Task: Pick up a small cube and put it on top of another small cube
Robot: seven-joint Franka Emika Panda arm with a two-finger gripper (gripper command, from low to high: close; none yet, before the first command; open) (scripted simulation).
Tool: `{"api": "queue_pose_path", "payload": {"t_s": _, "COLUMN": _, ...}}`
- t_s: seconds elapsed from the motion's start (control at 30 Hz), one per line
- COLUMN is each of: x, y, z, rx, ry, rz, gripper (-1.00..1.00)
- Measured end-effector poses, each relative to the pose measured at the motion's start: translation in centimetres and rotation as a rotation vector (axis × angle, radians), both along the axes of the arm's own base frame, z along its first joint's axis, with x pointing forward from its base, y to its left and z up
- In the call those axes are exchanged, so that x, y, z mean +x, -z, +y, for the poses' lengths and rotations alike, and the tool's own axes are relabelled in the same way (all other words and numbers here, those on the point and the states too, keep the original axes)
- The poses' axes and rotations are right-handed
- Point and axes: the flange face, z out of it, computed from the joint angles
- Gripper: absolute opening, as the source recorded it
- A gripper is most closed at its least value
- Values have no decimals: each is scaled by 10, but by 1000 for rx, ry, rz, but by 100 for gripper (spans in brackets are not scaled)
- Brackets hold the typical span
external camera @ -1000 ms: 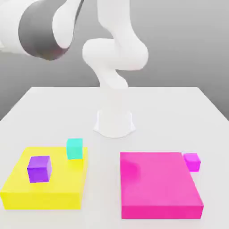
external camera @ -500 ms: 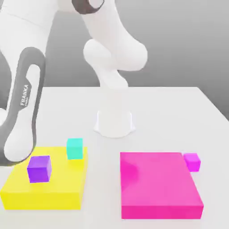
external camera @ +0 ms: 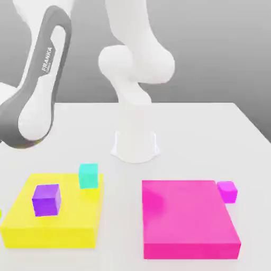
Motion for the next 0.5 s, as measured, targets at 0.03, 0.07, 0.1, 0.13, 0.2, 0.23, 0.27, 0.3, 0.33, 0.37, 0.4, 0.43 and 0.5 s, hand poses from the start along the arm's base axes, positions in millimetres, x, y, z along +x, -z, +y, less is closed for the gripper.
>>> {"api": "queue_pose_path", "payload": {"t_s": 0.03, "x": -5, "y": -7, "z": 8, "rx": 0, "ry": -19, "rz": 0, "gripper": -100}}
{"api": "queue_pose_path", "payload": {"t_s": 0.07, "x": -11, "y": -14, "z": 16, "rx": -1, "ry": -38, "rz": 1, "gripper": -100}}
{"api": "queue_pose_path", "payload": {"t_s": 0.1, "x": -17, "y": -21, "z": 24, "rx": -1, "ry": -57, "rz": 1, "gripper": -100}}
{"api": "queue_pose_path", "payload": {"t_s": 0.13, "x": -22, "y": -27, "z": 32, "rx": -1, "ry": -78, "rz": 1, "gripper": -100}}
{"api": "queue_pose_path", "payload": {"t_s": 0.2, "x": -34, "y": -38, "z": 49, "rx": -1, "ry": -119, "rz": 1, "gripper": -100}}
{"api": "queue_pose_path", "payload": {"t_s": 0.23, "x": -40, "y": -43, "z": 58, "rx": -1, "ry": -139, "rz": 1, "gripper": -100}}
{"api": "queue_pose_path", "payload": {"t_s": 0.27, "x": -48, "y": -47, "z": 65, "rx": -1, "ry": -157, "rz": 1, "gripper": -100}}
{"api": "queue_pose_path", "payload": {"t_s": 0.3, "x": -55, "y": -52, "z": 72, "rx": -1, "ry": -174, "rz": 1, "gripper": -100}}
{"api": "queue_pose_path", "payload": {"t_s": 0.33, "x": -63, "y": -55, "z": 79, "rx": 0, "ry": -192, "rz": 1, "gripper": -100}}
{"api": "queue_pose_path", "payload": {"t_s": 0.37, "x": -70, "y": -59, "z": 86, "rx": 0, "ry": -210, "rz": 1, "gripper": -100}}
{"api": "queue_pose_path", "payload": {"t_s": 0.4, "x": -77, "y": -62, "z": 94, "rx": 0, "ry": -229, "rz": 1, "gripper": -100}}
{"api": "queue_pose_path", "payload": {"t_s": 0.43, "x": -85, "y": -64, "z": 101, "rx": 0, "ry": -248, "rz": 1, "gripper": -100}}
{"api": "queue_pose_path", "payload": {"t_s": 0.5, "x": -100, "y": -68, "z": 116, "rx": 1, "ry": -286, "rz": 0, "gripper": -100}}
